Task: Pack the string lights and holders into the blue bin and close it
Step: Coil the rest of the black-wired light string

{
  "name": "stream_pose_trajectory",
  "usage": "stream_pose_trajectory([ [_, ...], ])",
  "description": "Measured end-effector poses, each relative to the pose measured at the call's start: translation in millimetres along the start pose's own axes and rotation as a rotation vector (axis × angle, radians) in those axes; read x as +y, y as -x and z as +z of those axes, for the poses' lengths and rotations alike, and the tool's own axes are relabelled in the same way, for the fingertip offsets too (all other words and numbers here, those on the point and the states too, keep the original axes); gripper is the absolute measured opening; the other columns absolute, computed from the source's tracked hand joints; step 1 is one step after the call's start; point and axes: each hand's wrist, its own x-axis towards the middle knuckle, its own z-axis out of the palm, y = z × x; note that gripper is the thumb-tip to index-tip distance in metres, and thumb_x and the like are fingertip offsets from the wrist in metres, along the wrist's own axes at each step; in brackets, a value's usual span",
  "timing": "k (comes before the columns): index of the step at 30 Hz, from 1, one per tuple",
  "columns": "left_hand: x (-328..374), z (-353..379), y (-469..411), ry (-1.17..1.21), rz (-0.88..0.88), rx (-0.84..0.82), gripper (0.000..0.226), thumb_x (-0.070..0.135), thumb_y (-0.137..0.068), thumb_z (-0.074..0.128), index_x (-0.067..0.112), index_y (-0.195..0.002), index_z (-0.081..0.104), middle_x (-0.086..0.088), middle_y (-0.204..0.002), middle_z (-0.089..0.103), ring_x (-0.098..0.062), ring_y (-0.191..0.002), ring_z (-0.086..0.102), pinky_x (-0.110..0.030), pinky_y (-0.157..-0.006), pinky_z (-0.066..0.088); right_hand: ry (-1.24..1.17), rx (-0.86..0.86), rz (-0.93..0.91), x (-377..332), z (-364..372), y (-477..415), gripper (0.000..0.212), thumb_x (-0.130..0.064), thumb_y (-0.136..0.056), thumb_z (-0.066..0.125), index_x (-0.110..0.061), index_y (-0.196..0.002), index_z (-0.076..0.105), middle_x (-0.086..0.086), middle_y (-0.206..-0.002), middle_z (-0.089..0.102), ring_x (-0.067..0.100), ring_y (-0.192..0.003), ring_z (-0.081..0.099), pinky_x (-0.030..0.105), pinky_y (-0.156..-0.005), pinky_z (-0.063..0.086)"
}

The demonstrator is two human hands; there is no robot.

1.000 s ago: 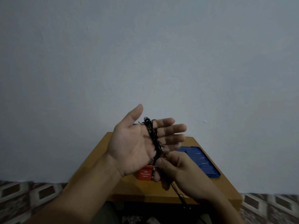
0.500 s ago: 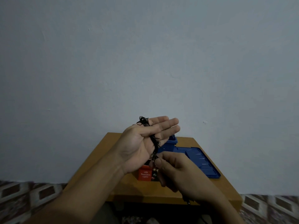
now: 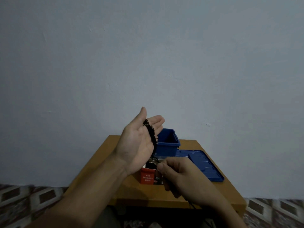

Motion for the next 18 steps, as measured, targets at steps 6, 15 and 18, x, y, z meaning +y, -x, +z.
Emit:
stream_pose_trajectory([
  [6, 3.9, 7.3, 8.9, -0.068, -0.017, -0.003, 0.089, 0.070, -0.086, 0.027, 0.025, -0.158, -0.001, 0.007, -0.166, 0.013, -0.009, -0.150, 0.014, -0.031, -0.117, 0.015, -0.044, 0.118, -0.028, 3.6, -3.9, -0.1, 0.032, -0.043, -0.097, 0.054, -0.018, -0.077, 0.061, -0.010, -0.058, 0.063, 0.002, -0.052, 0.056, 0.021, -0.056, 0.047],
  [15, 0.9, -1.5, 7.3, -0.326, -0.081, -0.069, 0.062, 0.076, -0.083, 0.017, 0.035, -0.116, 0.048, 0.021, -0.122, 0.049, 0.011, -0.107, 0.052, -0.007, -0.089, 0.039, -0.173, 0.250, -0.098, 2.7, -20.0, 2.3, 0.044, -0.048, -0.082, 0.063, -0.008, -0.064, 0.054, 0.005, -0.050, 0.053, 0.016, -0.045, 0.050, 0.022, -0.048, 0.045],
  [18, 0.1, -3.2, 5.7, -0.307, -0.159, -0.100, 0.097, 0.080, -0.078, 0.017, 0.024, -0.157, 0.017, 0.015, -0.159, 0.023, 0.000, -0.142, 0.022, -0.021, -0.109, 0.015, -0.211, 0.255, -0.138, 0.1, -23.3, 3.0, 0.040, -0.039, -0.085, 0.066, -0.009, -0.063, 0.052, 0.006, -0.049, 0.049, 0.018, -0.044, 0.043, 0.026, -0.045, 0.041],
])
